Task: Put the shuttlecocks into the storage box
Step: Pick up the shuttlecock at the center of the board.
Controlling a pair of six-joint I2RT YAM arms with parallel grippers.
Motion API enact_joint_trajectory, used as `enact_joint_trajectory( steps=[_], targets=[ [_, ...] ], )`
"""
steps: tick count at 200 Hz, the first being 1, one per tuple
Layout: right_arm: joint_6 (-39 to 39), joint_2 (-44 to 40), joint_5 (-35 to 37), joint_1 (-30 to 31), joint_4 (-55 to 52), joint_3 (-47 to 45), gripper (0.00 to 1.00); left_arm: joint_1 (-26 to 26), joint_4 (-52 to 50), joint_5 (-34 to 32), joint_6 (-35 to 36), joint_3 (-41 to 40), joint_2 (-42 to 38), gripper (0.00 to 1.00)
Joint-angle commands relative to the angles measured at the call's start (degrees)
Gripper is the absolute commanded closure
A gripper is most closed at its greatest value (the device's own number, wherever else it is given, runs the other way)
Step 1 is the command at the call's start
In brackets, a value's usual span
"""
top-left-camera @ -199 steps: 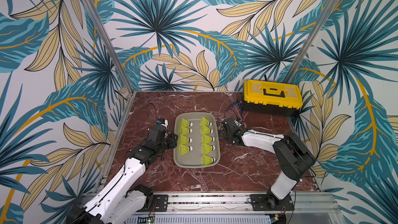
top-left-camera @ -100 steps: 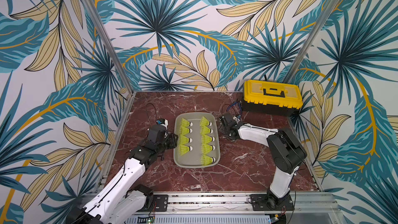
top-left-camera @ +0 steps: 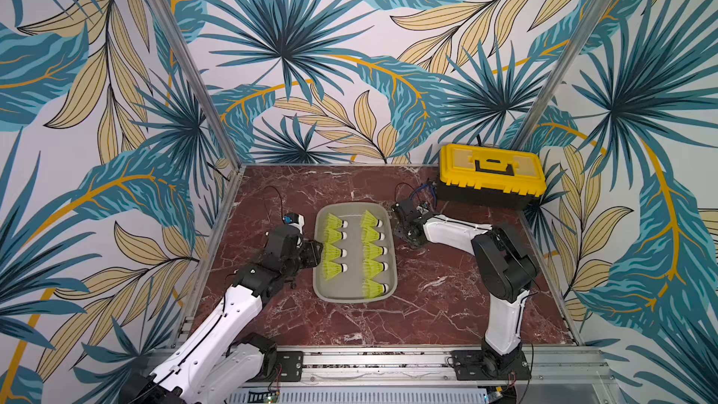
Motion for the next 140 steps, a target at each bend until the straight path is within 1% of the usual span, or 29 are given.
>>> enact_joint_trajectory(
  steps=[1, 34, 78, 107, 136, 140],
  targets=[
    [-2.6, 0.3, 2.0, -0.2, -3.8, 0.2, 0.62, 0.4, 1.0, 0.0, 0.3, -1.2, -1.1, 0.55],
    [-5.3, -1.6, 3.2, -0.1, -4.5, -1.4, 0.72, 0.4, 0.8, 0.0, 1.0, -0.9, -1.0, 0.55],
    [-11.5, -8.3, 3.2, -0.1, -1.5, -7.4, 0.77, 0.4, 0.0, 0.4, 2.9, 0.2, -1.0, 0.55],
    [-16.8, -14.9, 1.7, -0.1, 3.7, -12.9, 0.79, 0.4, -0.6, 1.5, 5.3, 1.6, -0.9, 0.55],
    [-27.0, -22.1, -1.0, 0.1, 8.0, -17.1, 0.78, 0.4, -1.1, 4.0, 8.5, 3.5, -0.6, 0.55],
    [-28.7, -23.0, -1.4, 0.2, 10.3, -17.6, 0.78, 0.4, -1.0, 4.9, 9.2, 3.8, -0.6, 0.55]
  ],
)
